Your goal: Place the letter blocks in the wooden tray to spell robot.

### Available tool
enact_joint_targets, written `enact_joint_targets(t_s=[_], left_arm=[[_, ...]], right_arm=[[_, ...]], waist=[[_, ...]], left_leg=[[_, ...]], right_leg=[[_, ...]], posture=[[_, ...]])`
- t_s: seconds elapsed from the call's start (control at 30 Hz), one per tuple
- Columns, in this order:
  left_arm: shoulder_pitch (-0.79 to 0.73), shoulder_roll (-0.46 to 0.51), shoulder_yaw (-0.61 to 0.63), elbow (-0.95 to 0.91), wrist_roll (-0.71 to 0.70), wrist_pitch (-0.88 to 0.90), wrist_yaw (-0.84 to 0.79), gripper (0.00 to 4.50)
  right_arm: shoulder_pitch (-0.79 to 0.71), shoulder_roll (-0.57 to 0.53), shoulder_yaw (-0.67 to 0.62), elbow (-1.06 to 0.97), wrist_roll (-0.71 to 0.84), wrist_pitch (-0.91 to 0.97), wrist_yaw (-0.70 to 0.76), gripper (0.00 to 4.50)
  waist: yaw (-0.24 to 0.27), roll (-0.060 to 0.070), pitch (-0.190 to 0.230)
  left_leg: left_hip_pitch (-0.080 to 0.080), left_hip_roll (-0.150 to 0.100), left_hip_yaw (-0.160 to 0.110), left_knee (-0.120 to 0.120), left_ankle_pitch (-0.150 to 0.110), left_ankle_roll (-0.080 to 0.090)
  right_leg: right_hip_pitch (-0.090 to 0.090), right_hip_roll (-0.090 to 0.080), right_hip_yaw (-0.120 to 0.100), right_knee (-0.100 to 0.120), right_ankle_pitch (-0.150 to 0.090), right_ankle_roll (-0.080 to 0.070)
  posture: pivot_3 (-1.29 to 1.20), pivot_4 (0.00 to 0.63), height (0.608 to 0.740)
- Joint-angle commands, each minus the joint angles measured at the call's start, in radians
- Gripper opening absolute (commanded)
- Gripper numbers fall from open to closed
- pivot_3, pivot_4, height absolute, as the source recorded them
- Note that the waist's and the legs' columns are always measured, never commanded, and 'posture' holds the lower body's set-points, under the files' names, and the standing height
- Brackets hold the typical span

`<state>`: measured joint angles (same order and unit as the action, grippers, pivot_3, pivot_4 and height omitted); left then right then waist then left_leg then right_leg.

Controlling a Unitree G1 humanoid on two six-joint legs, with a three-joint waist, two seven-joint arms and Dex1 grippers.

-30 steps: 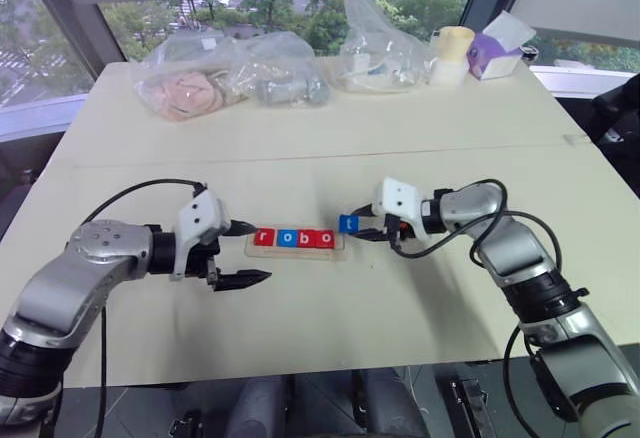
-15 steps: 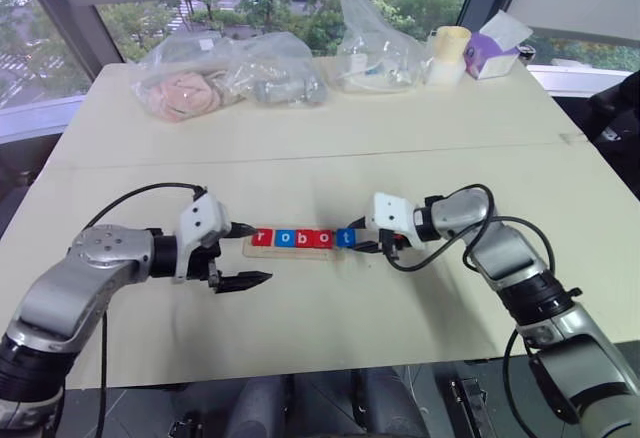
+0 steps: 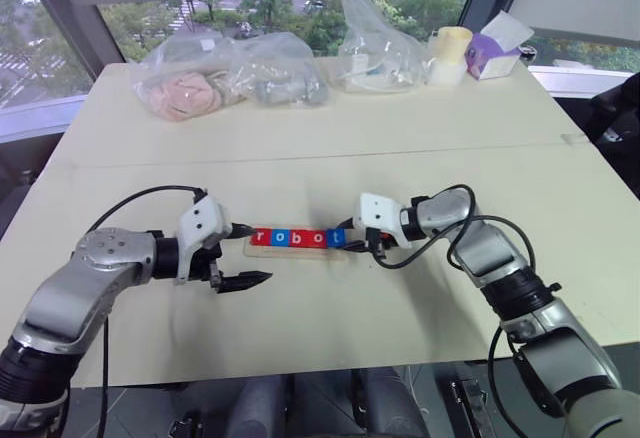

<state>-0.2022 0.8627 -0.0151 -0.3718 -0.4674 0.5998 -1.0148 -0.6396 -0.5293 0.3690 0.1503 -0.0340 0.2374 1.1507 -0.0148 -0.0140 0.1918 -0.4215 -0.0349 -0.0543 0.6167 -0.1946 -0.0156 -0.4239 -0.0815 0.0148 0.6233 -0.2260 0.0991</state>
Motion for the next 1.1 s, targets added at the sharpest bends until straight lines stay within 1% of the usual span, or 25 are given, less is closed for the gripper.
enact_joint_targets(t_s=[0.03,0.23,0.27,0.3,0.4,0.43,0.6,0.73,0.83,0.9,1.0,1.1], left_arm=[[-0.008,-0.003,0.014,-0.029,-0.001,-0.006,0.012,4.50],[-0.017,-0.010,0.005,-0.029,0.001,-0.004,0.022,4.50],[-0.018,-0.011,0.005,-0.029,0.001,-0.004,0.022,4.50],[-0.019,-0.011,0.005,-0.027,0.002,-0.004,0.023,4.50],[-0.022,-0.012,0.004,-0.024,0.004,-0.004,0.025,4.50],[-0.023,-0.012,0.004,-0.023,0.005,-0.004,0.026,4.50],[-0.032,-0.017,0.016,-0.022,-0.002,0.001,0.038,4.50],[-0.027,-0.020,0.057,-0.018,-0.032,0.021,0.051,4.50],[0.025,-0.011,0.140,-0.021,-0.089,0.064,0.056,4.50],[0.100,0.006,0.214,-0.038,-0.121,0.104,0.063,4.50],[0.221,0.022,0.286,-0.085,-0.129,0.124,0.074,4.50],[0.294,-0.009,0.357,-0.138,-0.170,0.153,0.119,4.50]], right_arm=[[-0.005,0.012,0.000,-0.060,0.010,0.017,-0.005,1.14],[0.003,0.030,-0.005,-0.062,0.018,0.058,-0.031,1.14],[0.003,0.035,-0.010,-0.061,0.021,0.065,-0.039,2.17],[-0.001,0.038,-0.017,-0.061,0.021,0.054,-0.050,2.53],[-0.021,0.049,-0.046,-0.062,0.029,0.040,-0.085,4.13],[-0.031,0.053,-0.061,-0.067,0.037,0.048,-0.099,4.46],[-0.057,0.064,-0.138,-0.106,0.093,0.117,-0.147,4.46],[-0.018,0.035,-0.209,-0.211,0.160,0.221,-0.162,4.46],[0.077,-0.018,-0.288,-0.353,0.226,0.329,-0.182,4.46],[0.175,-0.070,-0.357,-0.470,0.278,0.419,-0.191,4.46],[0.302,-0.129,-0.435,-0.615,0.356,0.533,-0.205,4.46],[0.418,-0.175,-0.505,-0.721,0.427,0.632,-0.219,4.46]], waist=[[0.000,0.000,0.000],[0.000,0.000,0.000],[0.000,0.000,0.000],[0.000,0.000,0.000],[0.000,0.000,0.000],[0.000,0.000,0.000],[0.001,0.000,0.000],[0.002,0.000,0.000],[0.004,0.000,0.000],[0.003,0.000,0.000],[0.000,0.000,0.000],[0.001,0.000,0.000]], left_leg=[[0.000,0.000,0.000,0.000,0.000,0.000],[0.000,0.000,0.000,0.000,0.000,0.000],[0.000,0.000,0.000,0.000,0.000,0.000],[0.000,0.000,0.000,0.000,0.000,0.000],[0.000,0.000,0.000,0.000,0.000,0.000],[0.000,0.000,0.000,0.000,0.000,0.000],[0.000,0.000,0.000,0.000,0.000,0.000],[0.000,0.000,-0.001,0.000,0.000,0.000],[0.000,0.000,-0.001,0.000,0.000,0.000],[0.000,0.000,-0.001,-0.001,0.000,0.000],[0.000,0.000,-0.001,-0.001,0.000,0.000],[0.000,0.002,-0.001,-0.001,0.000,0.000]], right_leg=[[0.000,0.000,0.000,0.000,0.000,0.000],[0.000,0.000,0.000,0.000,0.000,0.000],[0.000,0.000,0.000,0.000,0.000,0.000],[0.000,0.000,0.000,0.001,0.000,0.000],[0.000,0.000,0.000,0.001,0.000,0.000],[0.000,0.000,0.000,0.001,0.000,0.000],[0.000,0.000,0.000,0.001,0.000,0.000],[0.000,0.000,0.000,0.001,0.000,0.000],[0.000,0.000,0.000,0.002,0.000,0.000],[0.000,-0.001,0.000,0.001,0.000,0.000],[-0.001,-0.002,0.000,0.001,-0.001,0.000],[-0.001,-0.003,0.000,0.001,-0.001,0.000]], posture=[[0.00,0.150,0.740],[0.00,0.150,0.740],[0.00,0.150,0.740],[0.00,0.150,0.740],[0.00,0.150,0.740],[0.00,0.150,0.740],[0.00,0.150,0.740],[0.00,0.150,0.740],[0.00,0.150,0.740],[0.00,0.150,0.740],[0.00,0.150,0.740],[0.00,0.150,0.740]])
